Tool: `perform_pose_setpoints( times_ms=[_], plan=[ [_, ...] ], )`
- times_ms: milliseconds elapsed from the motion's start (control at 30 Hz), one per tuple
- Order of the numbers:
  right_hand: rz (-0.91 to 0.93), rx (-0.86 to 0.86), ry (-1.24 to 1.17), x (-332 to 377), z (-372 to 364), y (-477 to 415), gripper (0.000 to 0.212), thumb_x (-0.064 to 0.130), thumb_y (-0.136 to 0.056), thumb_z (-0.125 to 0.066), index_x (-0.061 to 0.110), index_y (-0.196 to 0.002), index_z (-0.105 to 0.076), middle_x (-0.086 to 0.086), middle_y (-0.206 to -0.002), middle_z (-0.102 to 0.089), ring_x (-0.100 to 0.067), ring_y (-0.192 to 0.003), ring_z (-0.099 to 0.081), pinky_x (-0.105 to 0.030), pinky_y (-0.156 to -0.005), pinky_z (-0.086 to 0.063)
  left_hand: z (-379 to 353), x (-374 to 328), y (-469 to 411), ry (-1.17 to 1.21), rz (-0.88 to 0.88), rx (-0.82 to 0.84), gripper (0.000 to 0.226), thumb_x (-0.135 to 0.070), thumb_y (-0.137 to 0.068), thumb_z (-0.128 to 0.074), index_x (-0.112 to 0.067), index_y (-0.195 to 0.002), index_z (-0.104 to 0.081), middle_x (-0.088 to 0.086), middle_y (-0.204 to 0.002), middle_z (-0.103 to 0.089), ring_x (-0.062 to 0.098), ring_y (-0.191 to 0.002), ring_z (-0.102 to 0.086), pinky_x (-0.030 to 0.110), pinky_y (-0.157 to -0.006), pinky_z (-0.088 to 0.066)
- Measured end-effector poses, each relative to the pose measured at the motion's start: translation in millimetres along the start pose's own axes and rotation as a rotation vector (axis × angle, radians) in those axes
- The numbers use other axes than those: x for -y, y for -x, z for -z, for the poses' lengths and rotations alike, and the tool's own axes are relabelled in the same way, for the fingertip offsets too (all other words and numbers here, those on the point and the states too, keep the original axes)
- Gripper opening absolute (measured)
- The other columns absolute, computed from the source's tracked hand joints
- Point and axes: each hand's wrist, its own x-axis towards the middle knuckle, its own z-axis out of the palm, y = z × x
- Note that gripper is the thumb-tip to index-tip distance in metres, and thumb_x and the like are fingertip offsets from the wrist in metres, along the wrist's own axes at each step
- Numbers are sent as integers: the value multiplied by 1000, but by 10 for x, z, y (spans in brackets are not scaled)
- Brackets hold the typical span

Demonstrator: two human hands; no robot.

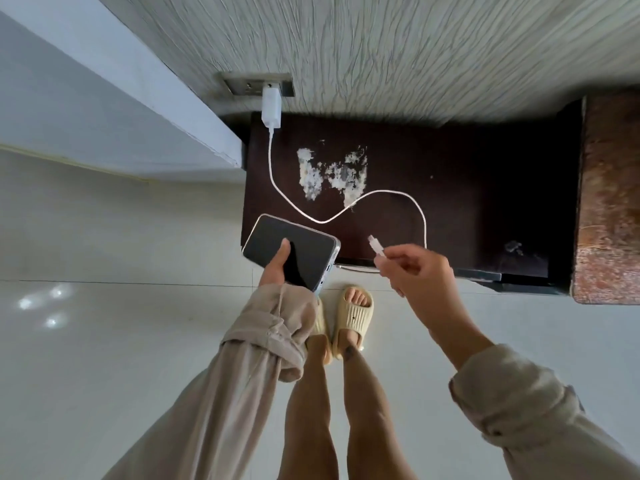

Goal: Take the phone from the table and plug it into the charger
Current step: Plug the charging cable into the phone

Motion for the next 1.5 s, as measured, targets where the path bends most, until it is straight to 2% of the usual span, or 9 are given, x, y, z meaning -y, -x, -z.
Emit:
perform_pose_setpoints(
  times_ms=[133,267,667,867,967,1067,1300,1433,1500],
  plan=[
    [-21,126,14,264,1,212,21,27,-78,-67,32,-57,-67,13,-44,-61,-1,-41,-46,-8,-40,-36,-70,-6,114,56,-6,95,43,-43,-91,-43,-6,-77,-58,7,-46,-71,16,-39,-68,20,-38,-54],
    [-119,245,-100,353,-26,210,24,20,-82,-64,22,-58,-68,9,-38,-56,-2,-35,-36,-12,-38,-32,-119,22,128,55,-29,101,42,-44,-91,-44,-7,-77,-58,6,-46,-71,15,-40,-68,20,-38,-54],
    [-132,227,-29,325,14,149,25,25,-81,-65,22,-56,-67,9,-38,-57,-2,-31,-40,-10,-34,-34,-99,166,34,70,-68,114,45,-48,-88,-45,-6,-79,-59,7,-48,-72,17,-42,-68,21,-42,-55],
    [-102,156,89,245,-24,163,24,29,-80,-65,23,-57,-67,13,-38,-60,1,-33,-49,-5,-33,-34,-75,159,21,-35,-131,16,41,-48,-81,-57,-10,-98,-57,10,-90,-66,25,-81,-64,36,-68,-51],
    [-84,88,77,187,-65,197,26,28,-81,-65,26,-55,-64,11,-38,-58,4,-37,-52,-6,-37,-37,-106,137,24,-59,-182,11,57,-45,-80,-59,-8,-121,-52,12,-109,-65,28,-99,-63,44,-85,-52],
    [-48,12,34,146,-112,249,26,26,-81,-65,26,-55,-63,10,-42,-57,5,-39,-52,-13,-45,-40,-125,109,31,-38,-216,62,72,-45,-76,-62,-12,-136,-42,14,-136,-53,33,-123,-52,51,-107,-40],
    [-19,10,-39,119,-190,316,26,25,-82,-63,25,-56,-61,16,-39,-58,2,-40,-50,-18,-51,-42,-183,4,136,-105,-298,101,56,-34,-85,-58,-12,-135,-44,12,-130,-58,31,-117,-57,48,-105,-43],
    [-65,77,-96,74,-248,368,21,24,-85,-61,19,-64,-64,14,-41,-58,-8,-49,-50,-26,-57,-45,-292,-71,264,-171,-394,113,48,-21,-86,-59,-9,-131,-48,19,-134,-55,36,-121,-55,53,-105,-42],
    [-41,161,-73,69,-240,375,23,22,-86,-58,22,-64,-63,12,-42,-58,-5,-45,-48,-18,-53,-44,-335,-111,317,-170,-427,119,47,-14,-85,-60,-4,-129,-49,22,-134,-54,39,-121,-54,55,-105,-41]
  ],
)
